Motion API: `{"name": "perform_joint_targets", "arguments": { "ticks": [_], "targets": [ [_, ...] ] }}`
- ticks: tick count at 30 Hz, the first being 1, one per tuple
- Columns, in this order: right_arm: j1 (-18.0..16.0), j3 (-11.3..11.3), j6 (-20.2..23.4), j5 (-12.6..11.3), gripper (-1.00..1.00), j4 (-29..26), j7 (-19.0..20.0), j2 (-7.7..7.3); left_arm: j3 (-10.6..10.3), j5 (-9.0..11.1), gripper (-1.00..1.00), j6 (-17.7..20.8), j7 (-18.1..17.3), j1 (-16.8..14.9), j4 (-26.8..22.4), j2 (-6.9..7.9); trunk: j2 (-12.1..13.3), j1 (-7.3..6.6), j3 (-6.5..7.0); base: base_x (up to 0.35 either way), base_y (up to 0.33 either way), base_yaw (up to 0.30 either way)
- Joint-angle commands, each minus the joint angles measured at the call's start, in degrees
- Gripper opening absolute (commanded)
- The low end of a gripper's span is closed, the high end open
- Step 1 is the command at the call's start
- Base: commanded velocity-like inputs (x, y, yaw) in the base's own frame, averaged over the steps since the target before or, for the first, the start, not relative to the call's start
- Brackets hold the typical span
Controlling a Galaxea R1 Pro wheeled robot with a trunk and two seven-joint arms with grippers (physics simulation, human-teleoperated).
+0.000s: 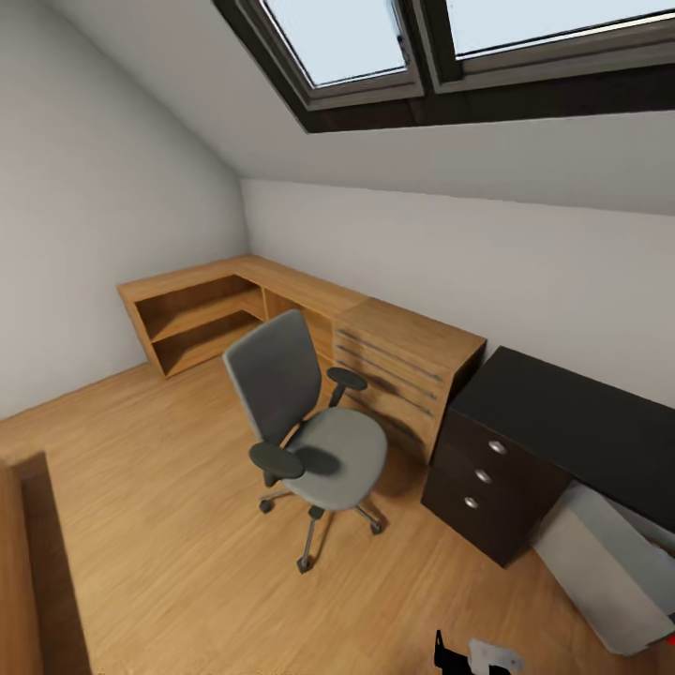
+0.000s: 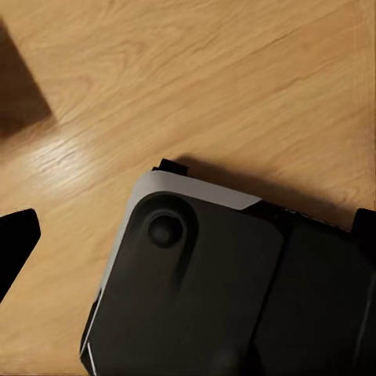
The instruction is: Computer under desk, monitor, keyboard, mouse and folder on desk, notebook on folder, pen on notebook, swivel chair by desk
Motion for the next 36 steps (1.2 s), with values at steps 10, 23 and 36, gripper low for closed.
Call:
{"name": "perform_joint_targets", "arguments": {
  "ticks": [10, 23, 36],
  "targets": [
    [-0.1, 0.4, -0.2, -0.4, 1.00, 0.1, -0.3, -0.02, -0.3, 0.5, 1.00, -0.1, 0.2, -0.1, 4.7, -1.71, -0.1, 0.03, -0.11, 0.000, 0.000, 0.292],
    [-0.1, 0.3, -0.1, -0.6, 1.00, 0.2, -0.3, -0.65, -0.4, 0.5, 1.00, -0.1, 0.3, -0.1, 5.0, -1.72, -0.1, 0.03, -0.11, 0.000, 0.000, 0.292],
    [-0.1, 0.3, -0.1, -0.5, 1.00, 0.1, -0.3, -0.79, -0.4, 0.5, 1.00, -0.1, 0.3, -0.1, 5.0, -1.72, -0.1, 0.03, -0.11, 0.000, 0.000, 0.292]
  ]
}}
